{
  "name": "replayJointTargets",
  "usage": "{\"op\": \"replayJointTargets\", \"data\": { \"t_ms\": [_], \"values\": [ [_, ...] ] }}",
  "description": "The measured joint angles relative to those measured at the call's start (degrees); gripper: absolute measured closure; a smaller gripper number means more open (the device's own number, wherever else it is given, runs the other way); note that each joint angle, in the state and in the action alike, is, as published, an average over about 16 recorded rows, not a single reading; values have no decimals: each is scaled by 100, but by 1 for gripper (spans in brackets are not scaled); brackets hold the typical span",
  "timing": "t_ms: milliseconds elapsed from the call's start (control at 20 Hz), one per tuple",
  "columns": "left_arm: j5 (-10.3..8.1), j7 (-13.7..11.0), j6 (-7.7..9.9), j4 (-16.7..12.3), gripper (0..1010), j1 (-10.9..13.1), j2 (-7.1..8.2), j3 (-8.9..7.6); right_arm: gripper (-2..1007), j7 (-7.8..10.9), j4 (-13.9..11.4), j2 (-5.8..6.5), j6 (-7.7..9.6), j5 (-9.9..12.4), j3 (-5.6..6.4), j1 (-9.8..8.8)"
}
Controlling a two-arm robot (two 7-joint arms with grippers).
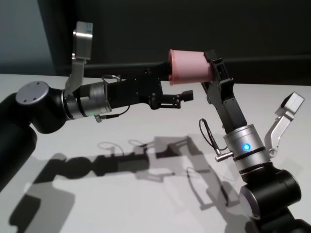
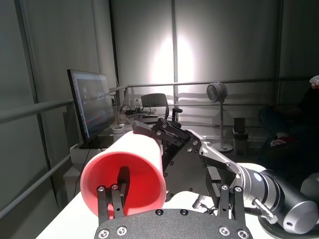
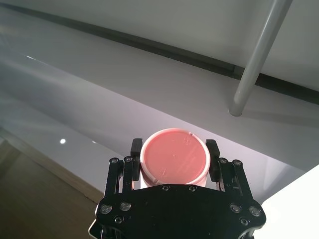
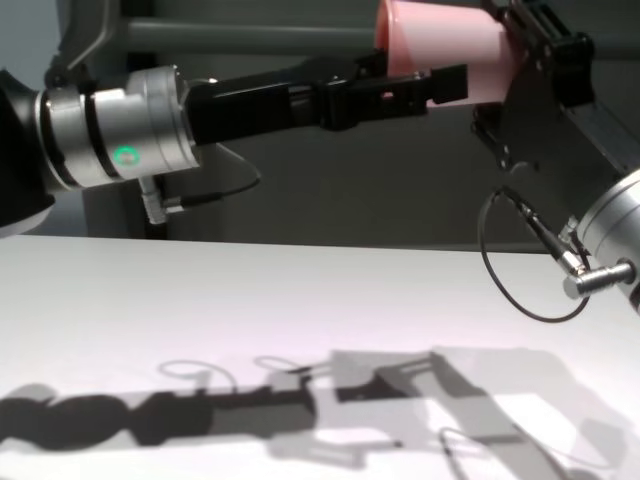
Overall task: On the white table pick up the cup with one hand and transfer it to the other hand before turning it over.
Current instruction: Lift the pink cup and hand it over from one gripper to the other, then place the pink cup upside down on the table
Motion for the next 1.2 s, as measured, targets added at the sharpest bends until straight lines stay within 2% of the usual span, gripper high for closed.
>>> {"op": "replayJointTargets", "data": {
  "t_ms": [300, 550, 750, 950, 1200],
  "values": [
    [-63, 52, 33, -267, 9, 217, 347, -72, 269, 0, 0, 0, 0, 0, 0, 0],
    [-140, 318, 53, -576, 9, 522, 681, -225, 269, 0, 0, 0, 0, 0, 0, 0],
    [-185, 718, 43, -842, 9, 823, 910, -403, 269, 0, 0, 0, 0, 0, 0, 0],
    [-178, 1215, -17, -1088, 9, 1132, 1066, -602, 269, 0, 0, 0, 0, 0, 0, 0],
    [43, 1967, -159, -1356, 9, 1470, 1149, -818, 269, 0, 0, 0, 0, 0, 0, 0]
  ]
}}
